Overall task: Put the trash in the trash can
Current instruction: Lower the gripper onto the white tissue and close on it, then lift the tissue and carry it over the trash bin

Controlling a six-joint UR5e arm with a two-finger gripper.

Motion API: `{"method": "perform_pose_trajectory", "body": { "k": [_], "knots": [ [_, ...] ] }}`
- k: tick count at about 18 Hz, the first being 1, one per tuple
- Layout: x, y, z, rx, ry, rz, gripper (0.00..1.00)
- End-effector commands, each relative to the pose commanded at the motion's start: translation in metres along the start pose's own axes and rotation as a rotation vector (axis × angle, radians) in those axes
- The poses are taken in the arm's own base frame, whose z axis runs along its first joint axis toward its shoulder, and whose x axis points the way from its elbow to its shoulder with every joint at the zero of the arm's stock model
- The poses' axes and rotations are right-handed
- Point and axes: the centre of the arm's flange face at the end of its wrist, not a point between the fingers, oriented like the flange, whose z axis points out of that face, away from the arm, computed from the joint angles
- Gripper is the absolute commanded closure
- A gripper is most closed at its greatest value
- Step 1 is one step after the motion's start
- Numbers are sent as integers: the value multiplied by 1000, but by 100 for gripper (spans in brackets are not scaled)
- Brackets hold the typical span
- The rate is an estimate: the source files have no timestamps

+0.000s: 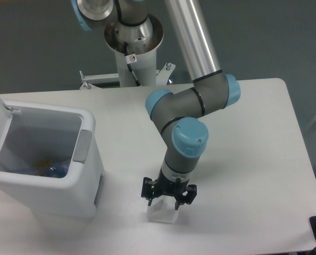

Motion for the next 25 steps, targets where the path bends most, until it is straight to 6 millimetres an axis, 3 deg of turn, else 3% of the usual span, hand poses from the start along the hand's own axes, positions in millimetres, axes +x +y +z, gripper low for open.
{"method": "perform_pose_trajectory", "body": {
  "k": [4, 7, 9, 17, 19, 25],
  "knots": [
    [0, 2, 8, -24, -21, 1, 59],
    [0, 3, 5, -23, -24, 2, 82],
    [0, 2, 3, -20, -25, 2, 91],
    [-1, 0, -9, -8, -48, 3, 100],
    [-5, -8, -26, 28, -54, -2, 100],
    [-18, -14, -53, 95, -31, -55, 100]
  ]
}}
